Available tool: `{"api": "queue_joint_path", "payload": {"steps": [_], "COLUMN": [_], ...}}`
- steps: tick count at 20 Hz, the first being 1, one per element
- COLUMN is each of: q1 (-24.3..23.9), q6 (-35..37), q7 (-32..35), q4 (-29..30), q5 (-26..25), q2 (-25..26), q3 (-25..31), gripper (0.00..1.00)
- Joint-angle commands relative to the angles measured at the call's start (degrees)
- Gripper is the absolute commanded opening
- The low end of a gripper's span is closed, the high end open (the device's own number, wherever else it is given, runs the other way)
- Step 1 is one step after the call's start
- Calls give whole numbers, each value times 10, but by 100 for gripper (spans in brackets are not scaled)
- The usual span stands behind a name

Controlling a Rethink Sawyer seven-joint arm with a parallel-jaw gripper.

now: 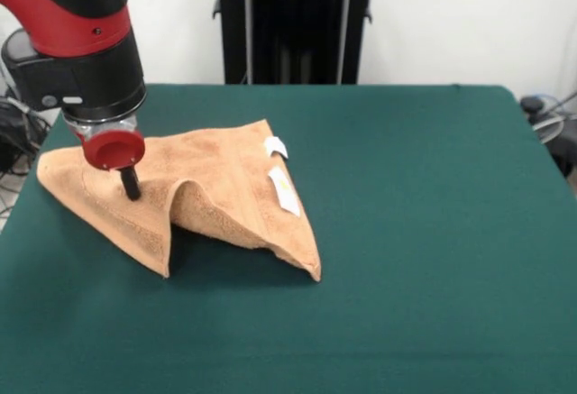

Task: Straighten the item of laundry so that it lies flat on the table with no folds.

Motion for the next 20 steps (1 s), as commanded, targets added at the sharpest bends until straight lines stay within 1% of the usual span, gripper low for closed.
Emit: {"api": "queue_joint_path", "payload": {"steps": [1,3,8,12,14,18,19,20], "q1": [22,12,22,24,18,-26,-46,-55], "q6": [-65,-78,-62,-54,-65,-121,-143,-150], "q7": [107,113,97,88,83,61,60,60], "q4": [39,47,26,25,30,67,85,91], "q5": [-19,-10,-6,-3,2,29,42,50], "q2": [20,18,45,41,38,22,9,1], "q3": [-36,-34,-42,-42,-32,20,40,48], "gripper": [0,0,0,0,0,0,0,0]}}
